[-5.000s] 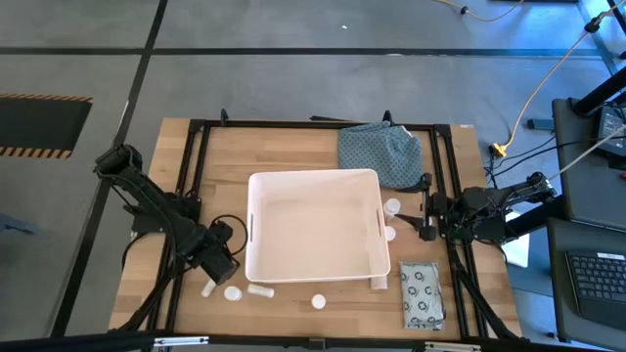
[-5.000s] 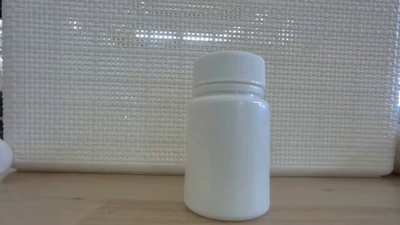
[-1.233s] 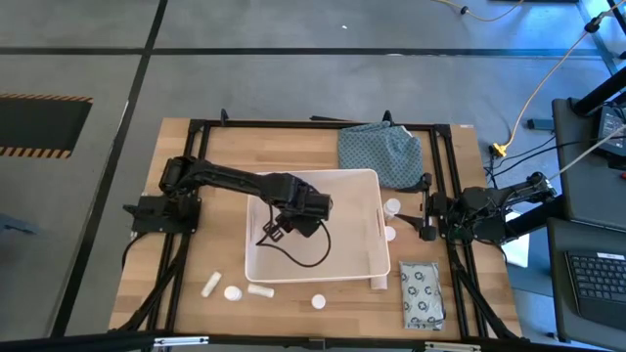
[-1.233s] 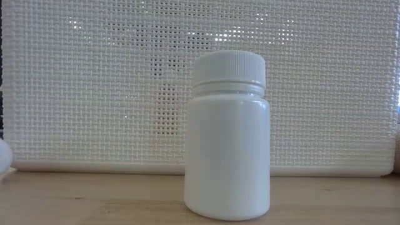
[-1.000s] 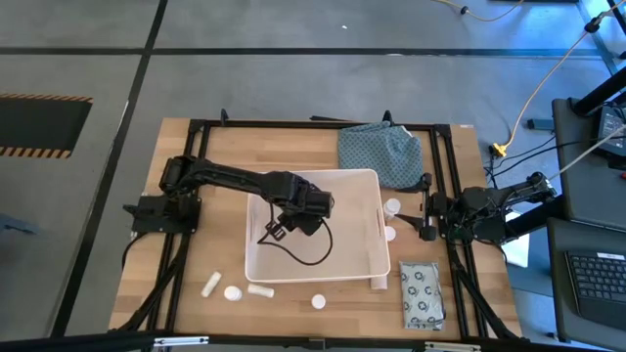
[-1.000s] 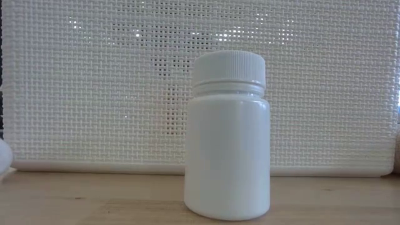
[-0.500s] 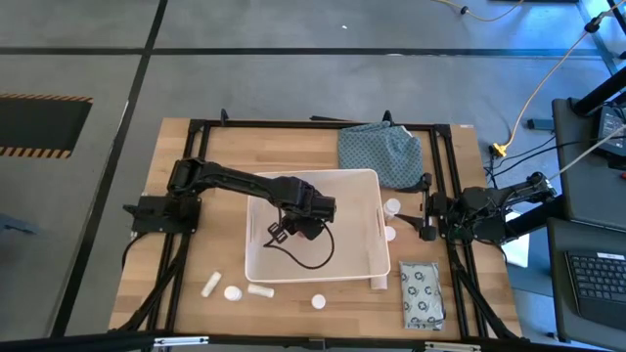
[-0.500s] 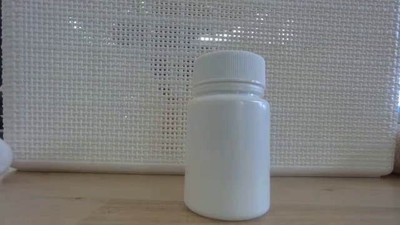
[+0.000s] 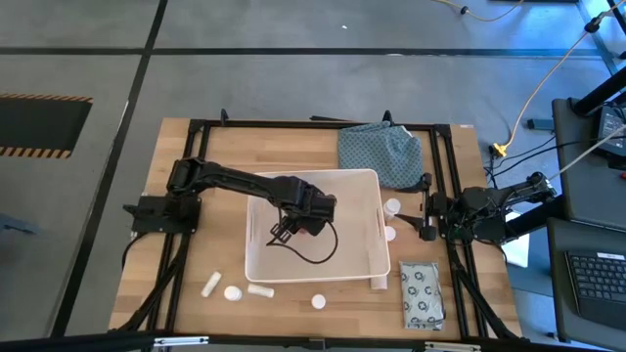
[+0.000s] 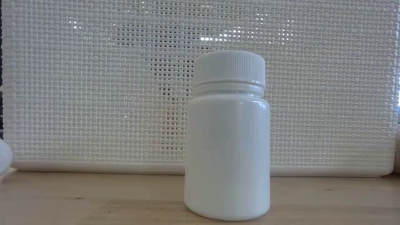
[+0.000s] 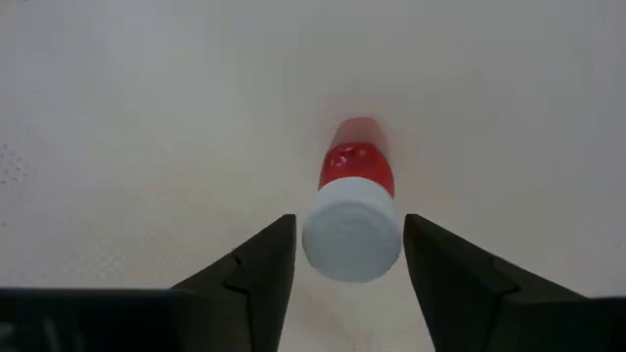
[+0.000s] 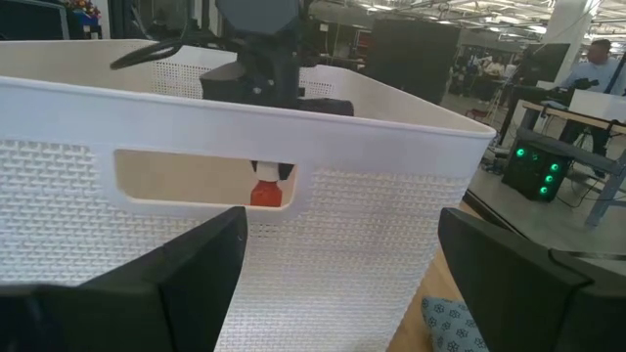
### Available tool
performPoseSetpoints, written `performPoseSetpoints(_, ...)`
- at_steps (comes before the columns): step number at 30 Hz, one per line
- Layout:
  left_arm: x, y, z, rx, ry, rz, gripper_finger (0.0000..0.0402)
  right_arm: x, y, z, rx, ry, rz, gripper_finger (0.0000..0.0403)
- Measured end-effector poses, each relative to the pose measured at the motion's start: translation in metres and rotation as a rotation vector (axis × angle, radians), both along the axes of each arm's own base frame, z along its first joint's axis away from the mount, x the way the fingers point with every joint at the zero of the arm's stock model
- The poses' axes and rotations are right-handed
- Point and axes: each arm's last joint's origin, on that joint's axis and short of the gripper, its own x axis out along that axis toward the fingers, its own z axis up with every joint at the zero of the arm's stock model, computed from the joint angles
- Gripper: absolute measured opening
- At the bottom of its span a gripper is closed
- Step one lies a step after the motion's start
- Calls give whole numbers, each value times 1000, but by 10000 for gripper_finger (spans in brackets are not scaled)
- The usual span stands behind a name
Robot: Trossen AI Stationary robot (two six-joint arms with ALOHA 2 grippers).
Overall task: Pick & place medical supplies in basket/bin
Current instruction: Put the red medicine bottle into the white bin, then put the bottom left white medicine bottle into the white bin
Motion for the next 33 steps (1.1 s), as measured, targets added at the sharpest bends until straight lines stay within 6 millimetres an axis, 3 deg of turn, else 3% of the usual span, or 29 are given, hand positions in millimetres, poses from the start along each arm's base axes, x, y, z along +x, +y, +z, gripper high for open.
performPoseSetpoints(8, -1, -6, 0, -4, 5, -11, 204, 0, 0, 0, 0, 0, 0, 338)
performPoseSetpoints(15, -10, -10, 19, 46, 7, -10, 198, 0, 0, 0, 0, -1, 0, 338)
performPoseSetpoints(25, -21, -6, 84, 129, -90, 155, 196, 0, 0, 0, 0, 1, 0, 338)
performPoseSetpoints(33, -65, -7, 148, 84, -255, 446, 194, 0, 0, 0, 0, 0, 1, 338)
